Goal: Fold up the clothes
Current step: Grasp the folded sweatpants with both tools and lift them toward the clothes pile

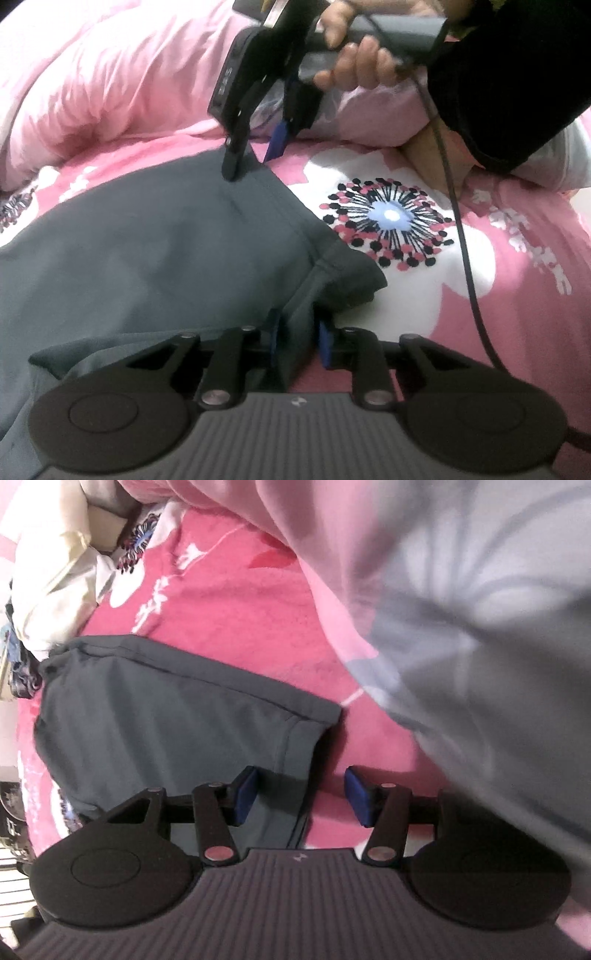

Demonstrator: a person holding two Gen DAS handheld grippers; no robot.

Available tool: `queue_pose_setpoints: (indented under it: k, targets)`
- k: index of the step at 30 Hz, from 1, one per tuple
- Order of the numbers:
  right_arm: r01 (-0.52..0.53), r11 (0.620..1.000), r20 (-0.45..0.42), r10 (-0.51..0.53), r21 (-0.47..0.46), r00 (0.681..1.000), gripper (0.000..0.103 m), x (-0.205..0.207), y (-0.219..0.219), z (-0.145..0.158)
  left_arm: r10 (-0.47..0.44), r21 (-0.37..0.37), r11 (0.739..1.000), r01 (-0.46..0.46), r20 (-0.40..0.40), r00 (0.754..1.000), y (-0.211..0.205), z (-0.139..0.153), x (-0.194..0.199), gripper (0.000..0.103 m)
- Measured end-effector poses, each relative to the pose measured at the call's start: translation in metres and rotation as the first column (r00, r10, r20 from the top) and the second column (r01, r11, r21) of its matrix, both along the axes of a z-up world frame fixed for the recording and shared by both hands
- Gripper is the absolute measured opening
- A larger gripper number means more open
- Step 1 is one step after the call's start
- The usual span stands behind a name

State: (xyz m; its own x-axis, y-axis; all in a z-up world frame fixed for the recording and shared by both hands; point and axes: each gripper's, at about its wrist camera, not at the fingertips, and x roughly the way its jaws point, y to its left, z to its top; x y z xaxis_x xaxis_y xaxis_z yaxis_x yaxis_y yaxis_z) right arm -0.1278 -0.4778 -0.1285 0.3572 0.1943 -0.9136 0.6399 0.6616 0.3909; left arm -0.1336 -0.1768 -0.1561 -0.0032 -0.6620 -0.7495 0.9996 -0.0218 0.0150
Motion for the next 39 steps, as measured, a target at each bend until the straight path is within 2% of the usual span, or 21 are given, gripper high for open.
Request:
queue_pose_setpoints:
  k: [4,7,10,11,12,14,16,22,28,31,36,39]
  targets:
    - [-0.037,0.999,0.051,0.038,-0.018,0.998,0.051,-0.004,-0.004,0.005,0.011,-0.033,0.999,-0.010,0.035,0.999,0.005,-0.001,-0.007,0.012]
    - [-0.074,0.997,0.088,0.076,-0.023,0.993,0.040,-0.002,0.001,0.004,0.025,-0.062,0.998,-0.022,0.049,0.998,0.009,-0.001,-0.011,0.008]
    - [-0.058,0.998,0.114,0.056,0.017,0.992,0.020,-0.005,-0.004,0.001,0.056,-0.093,0.994,-0.053,0.027,0.998,0.014,-0.001,-0.009,0.005]
    - [-0.058,0.998,0.131,0.053,0.035,0.990,0.010,-0.006,-0.007,0.003,0.069,-0.103,0.992,-0.069,-0.002,0.998,0.016,0.000,-0.006,0.005]
    - [-0.063,0.997,0.151,0.055,0.044,0.987,0.006,-0.008,-0.009,0.009,0.084,-0.113,0.990,-0.088,-0.033,0.996,0.019,0.001,-0.002,0.005]
    - [-0.075,0.995,0.188,0.063,0.059,0.980,0.005,-0.010,-0.012,0.021,0.130,-0.137,0.979,-0.148,-0.129,0.983,0.025,0.004,0.009,0.005]
    - [-0.093,0.994,0.213,0.079,0.058,0.974,0.005,-0.004,-0.011,0.029,0.180,-0.168,0.961,-0.218,-0.218,0.959,0.033,0.008,0.021,0.005]
    - [-0.086,0.992,0.255,0.060,0.092,0.965,0.004,0.015,-0.007,0.049,0.306,-0.231,0.881,-0.412,-0.385,0.871,0.059,0.020,0.051,0.004]
    - [-0.113,0.989,0.313,0.077,0.097,0.946,0.004,0.049,0.004,0.071,0.401,-0.271,0.775,-0.572,-0.489,0.775,0.091,0.032,0.070,0.004]
    - [-0.134,0.986,0.333,0.095,0.097,0.938,0.004,0.070,0.012,0.078,0.436,-0.270,0.713,-0.647,-0.552,0.711,0.109,0.036,0.081,0.004]
    - [-0.175,0.979,0.355,0.128,0.101,0.926,0.004,0.107,0.030,0.085,0.468,-0.238,0.603,-0.762,-0.667,0.579,0.137,0.031,0.103,0.004]
    - [-0.199,0.975,0.359,0.151,0.098,0.921,0.004,0.128,0.040,0.089,0.483,-0.225,0.542,-0.810,-0.705,0.519,0.151,0.029,0.117,0.004]
